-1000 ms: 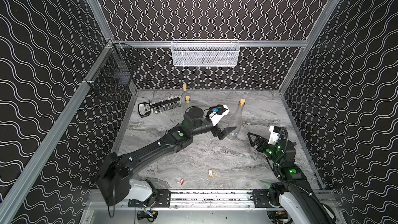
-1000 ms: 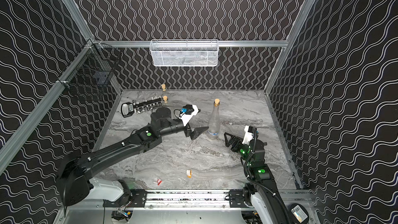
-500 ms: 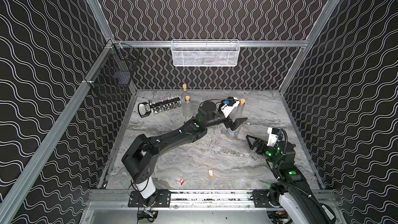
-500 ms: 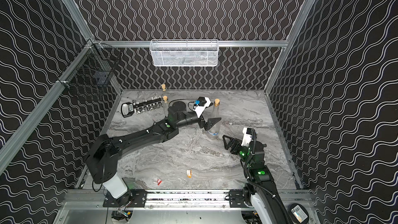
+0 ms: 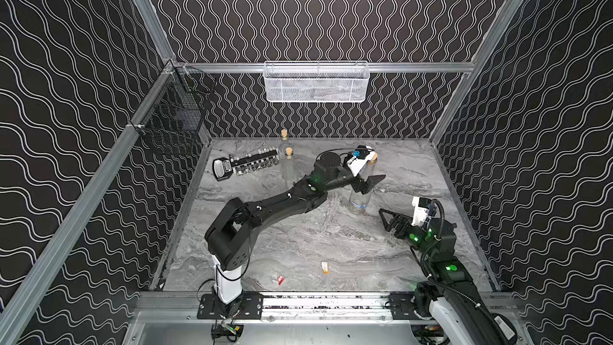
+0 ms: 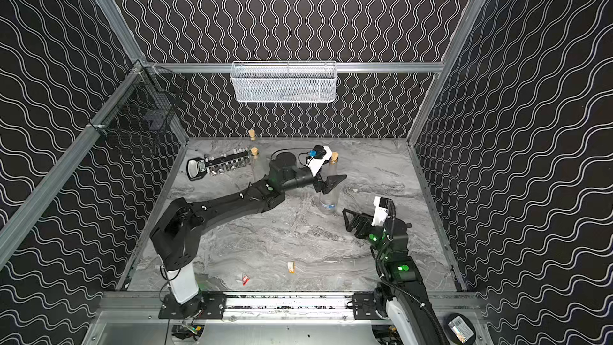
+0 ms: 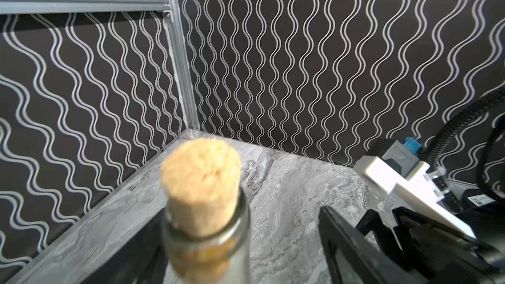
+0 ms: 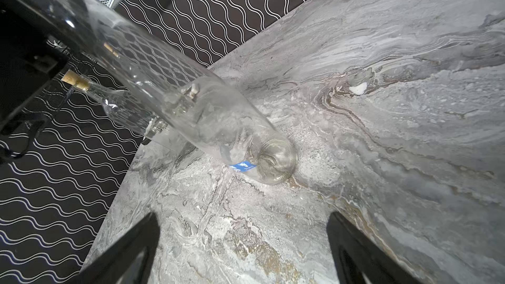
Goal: Remove the label from the bottle
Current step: Pick up the bottle from the center of the board.
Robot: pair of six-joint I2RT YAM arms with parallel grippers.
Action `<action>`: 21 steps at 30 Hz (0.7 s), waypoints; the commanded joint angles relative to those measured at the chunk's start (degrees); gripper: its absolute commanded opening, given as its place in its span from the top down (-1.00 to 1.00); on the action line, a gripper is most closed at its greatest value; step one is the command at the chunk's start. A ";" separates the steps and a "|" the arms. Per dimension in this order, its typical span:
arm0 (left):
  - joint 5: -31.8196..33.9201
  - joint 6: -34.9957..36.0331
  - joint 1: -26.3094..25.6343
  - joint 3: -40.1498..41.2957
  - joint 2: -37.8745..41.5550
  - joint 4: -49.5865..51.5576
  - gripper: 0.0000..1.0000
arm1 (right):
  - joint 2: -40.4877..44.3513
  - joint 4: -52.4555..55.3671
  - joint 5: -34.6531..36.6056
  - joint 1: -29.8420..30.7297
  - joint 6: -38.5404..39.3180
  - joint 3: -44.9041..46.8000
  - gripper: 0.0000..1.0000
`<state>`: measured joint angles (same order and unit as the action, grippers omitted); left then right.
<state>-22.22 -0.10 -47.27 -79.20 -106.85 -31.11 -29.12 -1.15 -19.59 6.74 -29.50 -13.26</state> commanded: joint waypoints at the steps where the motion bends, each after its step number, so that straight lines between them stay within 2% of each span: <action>1: -4.54 -1.37 0.39 -1.46 -1.12 -1.40 -0.60 | -0.16 0.05 -0.53 0.10 0.03 -0.02 -0.94; 8: -8.78 -2.75 1.34 -3.33 -3.34 -2.00 -0.35 | -0.50 0.00 -0.53 0.12 0.05 -0.11 -0.94; 12: -9.62 -2.46 1.44 -3.33 -3.37 -2.11 -0.10 | -0.86 -0.13 -0.39 0.16 0.05 -0.02 -0.94; 14: -9.44 -2.09 1.34 -3.22 -3.25 -1.84 0.12 | -1.17 -0.17 -0.36 0.09 -0.04 -0.02 -0.94; 18: -8.74 -1.37 1.43 -2.40 -2.51 -1.69 0.41 | -1.81 -0.38 -0.23 0.04 0.05 -0.10 -0.94; 21: -7.58 -1.00 1.43 -1.47 -1.08 -1.37 0.76 | -2.38 -0.13 0.00 0.11 0.19 -0.28 -0.94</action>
<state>-30.44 -1.34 -45.91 -81.19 -109.21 -31.07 -31.16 -1.15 -19.97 6.76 -29.50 -13.26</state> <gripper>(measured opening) 0.248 0.970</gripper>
